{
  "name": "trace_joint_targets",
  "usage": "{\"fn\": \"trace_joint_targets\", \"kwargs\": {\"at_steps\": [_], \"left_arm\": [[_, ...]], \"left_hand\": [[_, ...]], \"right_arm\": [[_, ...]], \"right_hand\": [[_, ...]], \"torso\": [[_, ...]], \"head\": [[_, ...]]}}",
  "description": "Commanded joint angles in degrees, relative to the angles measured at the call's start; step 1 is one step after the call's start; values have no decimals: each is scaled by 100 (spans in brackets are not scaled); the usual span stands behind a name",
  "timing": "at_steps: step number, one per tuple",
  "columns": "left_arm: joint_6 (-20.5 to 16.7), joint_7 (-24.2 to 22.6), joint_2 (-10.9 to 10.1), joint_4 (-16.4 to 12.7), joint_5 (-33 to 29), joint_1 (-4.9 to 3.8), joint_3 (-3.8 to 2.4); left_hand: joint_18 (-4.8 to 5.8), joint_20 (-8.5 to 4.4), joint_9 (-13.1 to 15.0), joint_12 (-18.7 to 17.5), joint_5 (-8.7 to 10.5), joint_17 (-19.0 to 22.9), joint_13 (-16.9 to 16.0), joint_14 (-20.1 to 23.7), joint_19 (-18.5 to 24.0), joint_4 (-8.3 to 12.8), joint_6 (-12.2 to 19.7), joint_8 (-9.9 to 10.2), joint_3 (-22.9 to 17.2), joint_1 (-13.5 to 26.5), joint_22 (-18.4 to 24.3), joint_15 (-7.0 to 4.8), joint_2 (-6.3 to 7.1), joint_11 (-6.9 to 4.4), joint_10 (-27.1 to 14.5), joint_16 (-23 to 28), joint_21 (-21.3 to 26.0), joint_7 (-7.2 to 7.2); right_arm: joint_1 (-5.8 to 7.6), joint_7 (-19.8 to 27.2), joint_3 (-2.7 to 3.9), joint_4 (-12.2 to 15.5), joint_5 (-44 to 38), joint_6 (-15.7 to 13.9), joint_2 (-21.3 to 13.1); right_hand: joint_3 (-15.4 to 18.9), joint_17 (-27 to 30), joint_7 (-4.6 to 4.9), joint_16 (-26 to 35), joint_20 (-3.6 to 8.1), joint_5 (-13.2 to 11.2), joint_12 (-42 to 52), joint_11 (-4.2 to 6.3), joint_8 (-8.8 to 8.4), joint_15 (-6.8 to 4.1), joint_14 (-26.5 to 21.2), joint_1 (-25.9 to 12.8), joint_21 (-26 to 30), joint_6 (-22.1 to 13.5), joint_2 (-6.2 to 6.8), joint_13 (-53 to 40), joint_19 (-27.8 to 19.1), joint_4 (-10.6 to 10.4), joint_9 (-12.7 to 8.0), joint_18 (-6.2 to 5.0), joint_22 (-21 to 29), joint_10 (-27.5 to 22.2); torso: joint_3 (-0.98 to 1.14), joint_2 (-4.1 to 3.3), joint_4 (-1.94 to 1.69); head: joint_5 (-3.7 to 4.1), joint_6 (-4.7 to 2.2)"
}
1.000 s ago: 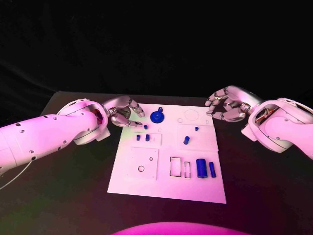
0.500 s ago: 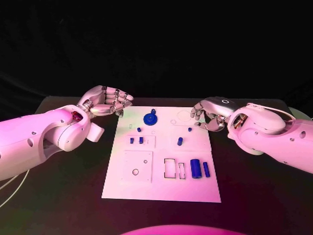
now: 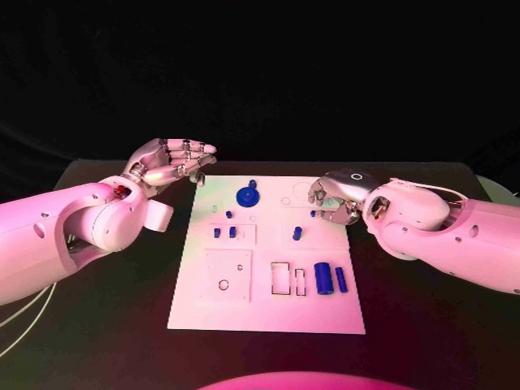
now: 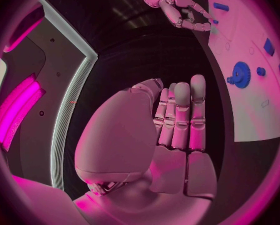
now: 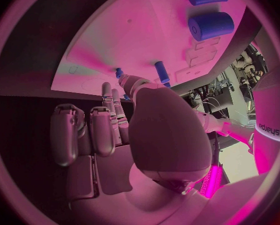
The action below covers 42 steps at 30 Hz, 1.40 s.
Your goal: Assemble the parts on the task board
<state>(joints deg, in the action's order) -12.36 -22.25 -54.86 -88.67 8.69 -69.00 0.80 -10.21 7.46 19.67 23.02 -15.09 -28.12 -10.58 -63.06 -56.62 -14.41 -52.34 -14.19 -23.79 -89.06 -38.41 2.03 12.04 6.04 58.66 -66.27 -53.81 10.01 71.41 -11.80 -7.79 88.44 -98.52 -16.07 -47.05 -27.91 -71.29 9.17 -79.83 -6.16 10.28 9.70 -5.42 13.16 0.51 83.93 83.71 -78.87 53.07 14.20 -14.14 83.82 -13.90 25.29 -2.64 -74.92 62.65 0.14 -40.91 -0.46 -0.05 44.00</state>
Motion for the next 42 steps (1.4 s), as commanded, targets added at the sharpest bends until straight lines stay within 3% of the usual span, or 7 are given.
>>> {"fn": "trace_joint_targets", "kwargs": {"at_steps": [1, 16, 21, 29, 35, 42], "left_arm": [[54, -179, 3, -31, -296, -5, -2], [76, -152, 1, -40, -315, -5, -2], [70, -133, -4, -44, -315, -6, -2], [44, -114, -6, -46, -315, -6, -2], [17, -99, -7, -44, -315, -7, -2], [4, -68, -7, -37, -315, -7, -2]], "left_hand": [[-41, -43, -6, 37, -16, 8, -8, 19, 12, -3, -2, -3, -34, 0, 7, -21, 51, 6, -32, 31, 37, 3], [-40, -43, -10, 48, -14, 21, -11, 24, 12, 0, 14, 4, -49, 12, 14, -18, 63, 11, -49, 42, 49, 11], [-40, -42, -16, 62, -12, 35, -15, 24, 9, 11, 35, 14, -70, 14, 21, -15, 73, 17, -67, 50, 59, 20], [-40, -42, -17, 74, -12, 44, -19, 22, 5, 27, 42, 17, -92, 3, 24, -15, 71, 19, -75, 53, 64, 24], [-41, -42, -18, 81, -11, 48, -21, 20, 2, 36, 43, 17, -102, -4, 25, -15, 71, 19, -78, 55, 65, 26], [-40, -42, -23, 90, -10, 61, -22, 19, -4, 57, 61, 26, -125, -9, 28, -11, 83, 29, -105, 60, 69, 36]], "right_arm": [[-30, -83, -2, -37, -234, 229, 52], [-127, -70, -7, -185, -253, 288, 211], [-143, -93, -8, -195, -274, 342, 238], [-180, -189, -13, -216, -426, 440, 279], [-209, -308, -15, -202, -548, 316, 290], [-225, -421, -15, -163, -656, 91, 293]], "right_hand": [[-61, -10, 6, 0, -4, 57, -37, -8, -24, 48, 213, -21, -53, 66, 51, 25, 69, 19, -7, 8, -872, 56], [-214, -39, -41, -29, 9, 90, -29, 52, 17, 1, 226, -27, -319, 321, -6, 110, 206, 141, -1, 69, -1044, 342], [-360, -59, -101, -46, 43, -75, -30, 122, 58, -65, 232, 15, -463, 484, -98, 125, 278, 293, 15, 102, -1136, 538], [-519, -107, -141, -81, 73, -81, -31, 173, 112, -119, 246, 89, -616, 647, -209, 123, 356, 520, 44, 139, -1230, 702], [-588, -21, -157, -43, 95, 45, -36, 195, 142, -141, 234, 97, -714, 718, -287, 117, 407, 651, 70, 163, -1288, 781], [-598, 67, -149, 2, 100, 80, -73, 188, 133, -138, 218, 16, -723, 713, -292, 126, 411, 688, 78, 165, -1296, 780]], "torso": [[1, 2, -15], [5, 2, -4], [4, 0, 0], [7, 5, -3], [5, 5, 1], [4, 5, -3]], "head": [[-2, 14], [-38, 27], [-35, 31], [-40, 50], [-40, 50], [-25, 49]]}}
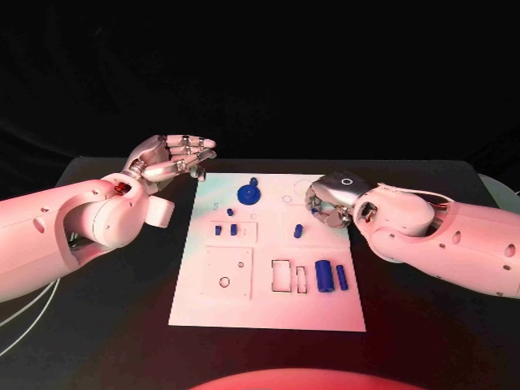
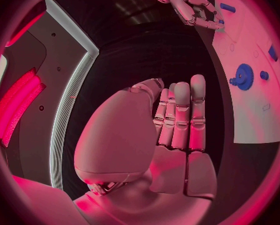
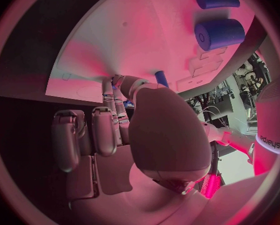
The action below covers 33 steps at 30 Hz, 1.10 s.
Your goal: Assemble the parts on the task board
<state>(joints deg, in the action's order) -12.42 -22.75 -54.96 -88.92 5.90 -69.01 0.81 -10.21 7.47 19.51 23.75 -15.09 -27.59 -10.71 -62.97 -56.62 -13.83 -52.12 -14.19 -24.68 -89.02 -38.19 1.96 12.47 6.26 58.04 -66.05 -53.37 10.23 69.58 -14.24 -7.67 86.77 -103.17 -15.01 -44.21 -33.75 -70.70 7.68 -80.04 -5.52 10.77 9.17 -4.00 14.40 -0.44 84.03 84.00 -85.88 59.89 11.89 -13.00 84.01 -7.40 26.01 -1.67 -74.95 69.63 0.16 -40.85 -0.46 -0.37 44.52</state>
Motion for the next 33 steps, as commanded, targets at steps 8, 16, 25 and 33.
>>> {"fn": "trace_joint_targets", "kwargs": {"at_steps": [8, 16, 25, 33], "left_arm": [[11, 9, 1, -5, -36, -5, -3], [22, 37, -7, 8, -35, -5, -3], [25, 50, -9, 34, -34, -5, -3], [15, 51, -15, 36, -34, -5, -3]], "left_hand": [[-38, -40, -12, 24, -10, 20, -9, 12, -6, 10, 60, 36, -56, -3, 9, 4, 51, 18, -74, 44, 29, 27], [-37, -36, -15, 28, -10, 28, -9, 16, -5, 14, 74, 43, -66, 7, 12, 10, 58, 26, -93, 48, 33, 34], [-36, -31, -19, 33, -9, 38, -9, 23, -2, 23, 92, 51, -80, 17, 15, 16, 68, 34, -119, 54, 40, 42], [-36, -28, -22, 37, -10, 45, -9, 27, 0, 28, 105, 57, -90, 24, 17, 21, 73, 40, -137, 57, 44, 48]], "right_arm": [[-42, -218, -23, 114, -224, -336, -42], [-8, -256, -2, 266, -229, -655, -140], [49, -282, 31, 598, -197, -860, -378], [72, -259, 53, 1201, -102, -1013, -592]], "right_hand": [[-10, 5, -7, 19, 37, 20, -37, 50, 16, -42, 212, -91, -66, 49, -73, 14, 415, 44, 18, 79, -1318, 104], [-4, 4, -16, 16, 38, 7, -54, 55, 19, -45, 215, -158, -101, 57, -73, 17, 434, 47, 27, 88, -1338, 121], [7, 1, -27, 11, 40, -21, -72, 61, 20, -49, 218, -230, -134, 61, -62, 20, 451, 46, 35, 96, -1357, 138], [8, 3, -29, 11, 41, -26, -76, 62, 20, -50, 218, -242, -154, 62, -60, 20, 462, 46, 36, 101, -1368, 141]], "torso": [[-1, 1, 1], [0, 3, 3], [1, 7, 6], [4, 2, 13]], "head": [[9, -1], [16, -11], [-4, -13], [-98, -30]]}}
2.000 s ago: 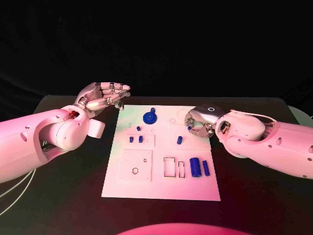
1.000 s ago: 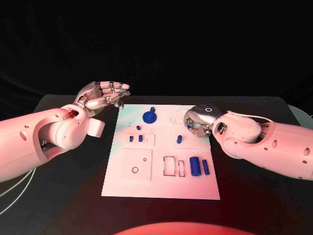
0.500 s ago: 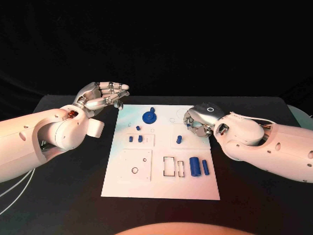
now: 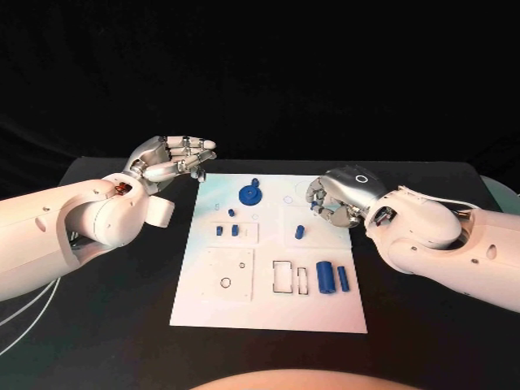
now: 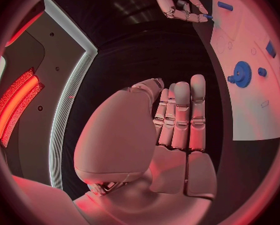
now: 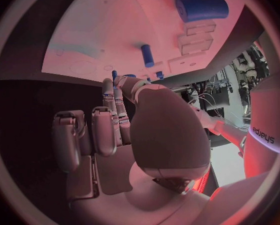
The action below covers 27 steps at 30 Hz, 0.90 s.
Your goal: Assemble the parts on the task board
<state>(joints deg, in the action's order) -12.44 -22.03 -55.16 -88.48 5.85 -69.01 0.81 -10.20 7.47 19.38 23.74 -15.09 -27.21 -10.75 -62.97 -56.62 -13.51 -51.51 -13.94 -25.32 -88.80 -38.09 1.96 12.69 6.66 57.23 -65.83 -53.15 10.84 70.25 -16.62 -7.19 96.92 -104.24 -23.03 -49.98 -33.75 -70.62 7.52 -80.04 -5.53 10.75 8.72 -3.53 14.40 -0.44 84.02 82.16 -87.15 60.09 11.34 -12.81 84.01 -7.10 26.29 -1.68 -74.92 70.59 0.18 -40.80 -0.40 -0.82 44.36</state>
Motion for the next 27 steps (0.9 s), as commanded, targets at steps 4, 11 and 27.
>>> {"fn": "trace_joint_targets", "kwargs": {"at_steps": [4, 11, 27], "left_arm": [[18, -27, 26, -6, -29, -5, -4], [21, -26, 70, -10, -29, -4, -4], [-13, -15, 195, -41, -28, -6, -4]], "left_hand": [[-36, -26, -11, 39, -10, 10, -6, 29, 1, -1, 50, 35, -31, 5, 7, 23, 52, 3, -64, 37, 23, -10], [-36, -24, -13, 42, -10, 13, -6, 30, 2, 2, 57, 38, -36, 8, 8, 25, 54, 5, -73, 38, 25, -7], [-35, -20, -16, 48, -9, 20, -6, 35, 5, 4, 70, 44, -44, 22, 10, 31, 58, 12, -91, 40, 30, -1]], "right_arm": [[-6, 23, 10, 511, 39, -322, 24], [-81, 111, 11, 765, 83, -397, 292], [-651, 319, -6, 343, 93, -547, 1039]], "right_hand": [[7, 8, -14, 18, 42, -23, -32, 15, 19, -51, 216, -60, -23, 41, -4, 2, 460, 17, 8, 101, -1369, 44], [7, 12, -14, 19, 42, -22, -34, 16, 18, -52, 215, -61, -23, 41, -3, 2, 460, 19, 8, 101, -1369, 44], [3, 13, -14, 20, 43, -17, -39, 17, 16, -53, 215, -64, -4, 37, -4, 3, 450, 24, 8, 96, -1359, 44]], "torso": [[0, 2, -13], [-13, 6, -14], [-13, -7, -13]], "head": [[-105, -13], [-286, 30], [-768, 215]]}}
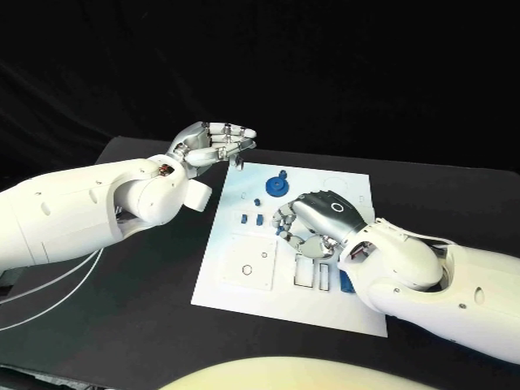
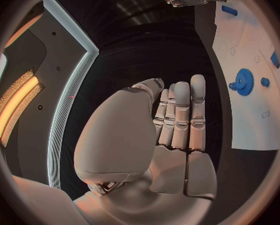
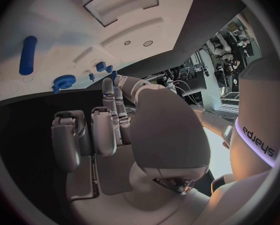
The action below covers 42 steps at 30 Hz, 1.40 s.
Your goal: Assemble the parts on the task board
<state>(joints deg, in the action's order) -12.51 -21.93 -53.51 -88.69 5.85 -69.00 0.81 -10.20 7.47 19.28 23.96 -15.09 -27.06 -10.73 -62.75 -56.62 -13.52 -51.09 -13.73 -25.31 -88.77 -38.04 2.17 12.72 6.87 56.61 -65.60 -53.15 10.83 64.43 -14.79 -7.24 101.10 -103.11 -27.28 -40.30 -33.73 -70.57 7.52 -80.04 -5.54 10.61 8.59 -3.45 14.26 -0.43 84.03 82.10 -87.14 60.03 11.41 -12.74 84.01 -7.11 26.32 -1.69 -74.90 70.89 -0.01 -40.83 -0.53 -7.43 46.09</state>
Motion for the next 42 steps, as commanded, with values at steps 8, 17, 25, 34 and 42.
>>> {"fn": "trace_joint_targets", "kwargs": {"at_steps": [8, 17, 25, 34, 42], "left_arm": [[-20, -21, 84, -21, -28, -7, -4], [-31, -16, 120, -25, -27, -8, -4], [-17, -3, 137, -26, -27, -9, -4], [-14, 6, 143, -15, -27, -9, -4], [-10, 12, 148, -6, -26, -9, -4]], "left_hand": [[-36, -20, -5, 26, -9, 5, -8, 13, 5, 4, 28, 22, -45, 19, 5, 10, 55, -9, -30, 18, 30, 0], [-35, -18, -6, 30, -9, 8, -9, 15, 6, 5, 32, 24, -49, 25, 6, 12, 56, -7, -36, 19, 33, 1], [-35, -18, -6, 30, -9, 8, -9, 15, 6, 5, 32, 24, -49, 25, 6, 12, 56, -7, -36, 19, 33, 1], [-35, -18, -6, 30, -9, 8, -9, 15, 6, 5, 32, 24, -49, 25, 6, 12, 56, -7, -36, 19, 33, 1], [-35, -18, -6, 30, -9, 8, -9, 15, 6, 5, 32, 24, -49, 25, 6, 12, 56, -7, -36, 19, 33, 1]], "right_arm": [[-248, 185, -17, -323, -19, -129, 307], [-354, 214, -40, -505, -21, -92, 471], [-470, 227, -50, -626, -26, -64, 571], [-510, 244, -52, -657, -25, 5, 598], [-516, 248, -53, -683, -21, 82, 598]], "right_hand": [[2, 4, -13, 18, 43, -3, -27, 10, 28, -54, 216, -60, -2, 41, -10, -4, 449, 26, 5, 96, -1359, 14], [2, 0, -12, 16, 44, -5, -31, 9, 26, -54, 217, -64, 2, 38, -9, -3, 446, 29, 5, 95, -1357, 13], [3, 11, -10, 21, 44, -11, -37, 7, 22, -54, 215, -76, 14, 32, -10, -2, 440, 30, 5, 92, -1351, 11], [4, 6, -9, 18, 45, -17, -41, 6, 20, -53, 216, -83, 13, 29, -10, -2, 441, 30, 5, 92, -1352, 11], [5, 7, -9, 18, 45, -24, -44, 6, 18, -53, 216, -90, 15, 27, -10, -1, 440, 31, 5, 92, -1351, 11]], "torso": [[3, -2, 4], [6, 0, 8], [8, 0, 3], [7, -4, 15], [11, 0, 5]], "head": [[-182, 69], [-251, 112], [-299, 137], [-322, 155], [-323, 164]]}}
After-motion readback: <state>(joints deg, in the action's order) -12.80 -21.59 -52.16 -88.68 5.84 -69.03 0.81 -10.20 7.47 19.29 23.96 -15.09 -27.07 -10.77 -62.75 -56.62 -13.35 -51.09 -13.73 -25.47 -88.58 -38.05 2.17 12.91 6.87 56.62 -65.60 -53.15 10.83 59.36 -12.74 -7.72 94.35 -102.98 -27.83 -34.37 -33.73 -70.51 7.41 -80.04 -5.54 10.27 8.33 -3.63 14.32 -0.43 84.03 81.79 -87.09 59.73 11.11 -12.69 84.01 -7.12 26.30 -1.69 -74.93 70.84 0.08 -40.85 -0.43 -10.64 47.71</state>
